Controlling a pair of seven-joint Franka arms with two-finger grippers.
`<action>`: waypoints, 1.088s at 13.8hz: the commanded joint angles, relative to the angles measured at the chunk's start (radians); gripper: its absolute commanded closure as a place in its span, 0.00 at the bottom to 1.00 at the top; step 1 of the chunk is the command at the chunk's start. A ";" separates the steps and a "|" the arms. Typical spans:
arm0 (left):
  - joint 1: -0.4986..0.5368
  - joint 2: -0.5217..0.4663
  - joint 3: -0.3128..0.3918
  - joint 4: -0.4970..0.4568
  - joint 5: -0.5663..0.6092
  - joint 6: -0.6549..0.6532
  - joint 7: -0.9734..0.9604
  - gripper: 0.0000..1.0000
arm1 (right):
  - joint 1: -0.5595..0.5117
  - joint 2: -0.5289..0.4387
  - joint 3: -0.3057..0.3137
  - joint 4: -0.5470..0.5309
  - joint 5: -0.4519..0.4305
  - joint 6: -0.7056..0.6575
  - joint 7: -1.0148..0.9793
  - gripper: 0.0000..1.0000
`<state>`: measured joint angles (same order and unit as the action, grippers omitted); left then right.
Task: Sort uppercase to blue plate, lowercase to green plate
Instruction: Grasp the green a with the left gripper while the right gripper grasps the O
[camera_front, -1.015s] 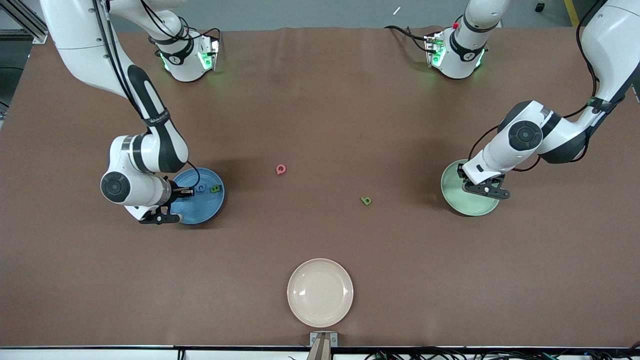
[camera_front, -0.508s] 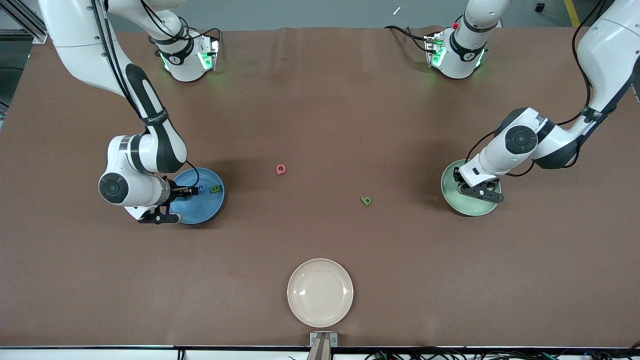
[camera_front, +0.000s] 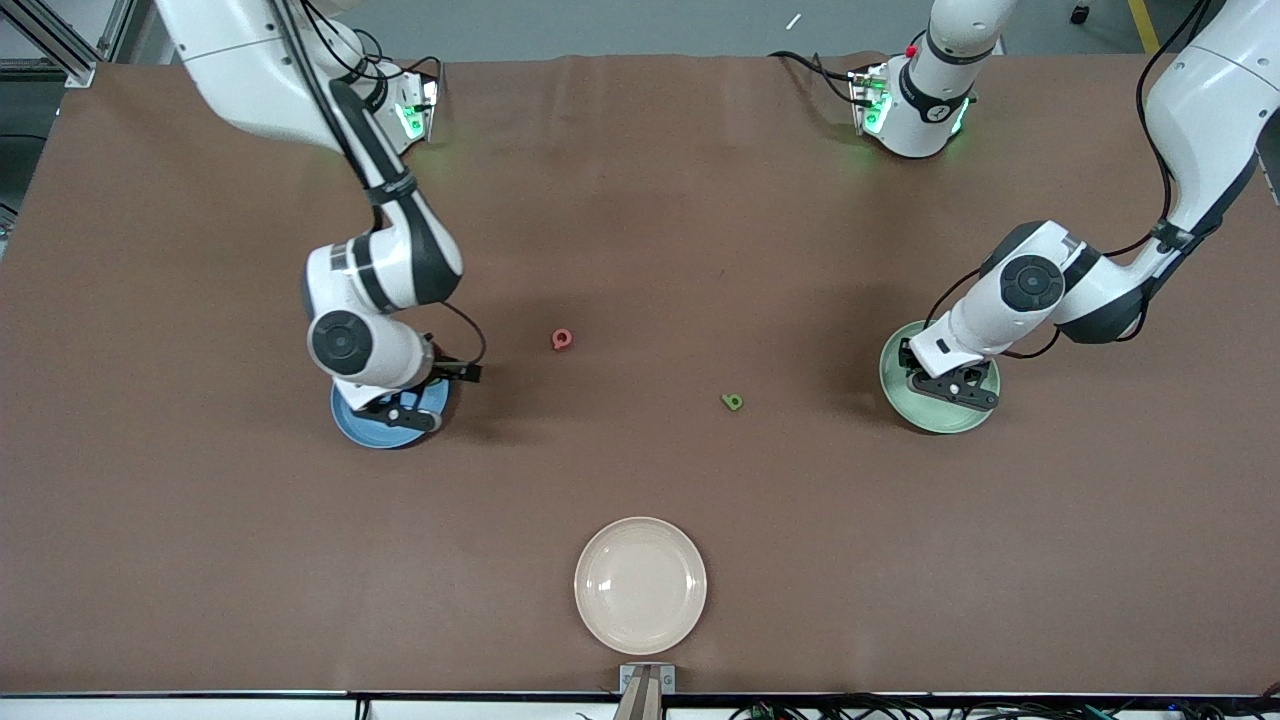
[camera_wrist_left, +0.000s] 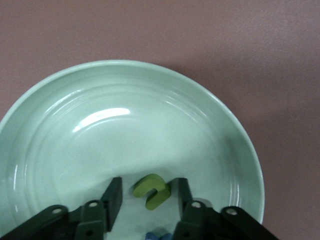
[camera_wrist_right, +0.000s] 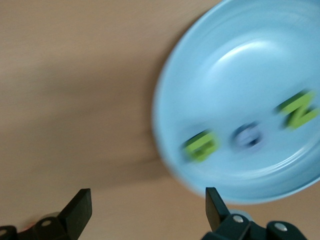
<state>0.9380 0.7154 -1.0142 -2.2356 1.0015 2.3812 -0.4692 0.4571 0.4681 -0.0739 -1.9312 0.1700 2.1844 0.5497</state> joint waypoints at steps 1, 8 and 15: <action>0.005 -0.019 -0.004 0.007 0.020 0.010 0.003 0.12 | 0.073 -0.026 -0.009 -0.015 0.078 0.063 0.122 0.00; 0.026 -0.028 -0.210 0.109 -0.116 -0.204 -0.014 0.01 | 0.245 -0.016 -0.014 -0.051 0.074 0.227 0.363 0.00; -0.480 -0.013 -0.016 0.365 -0.271 -0.227 -0.478 0.01 | 0.291 0.023 -0.017 -0.133 0.066 0.377 0.383 0.00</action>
<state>0.6158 0.7087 -1.1282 -1.9580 0.7742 2.1764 -0.8164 0.7313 0.5033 -0.0773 -2.0192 0.2309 2.5274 0.9218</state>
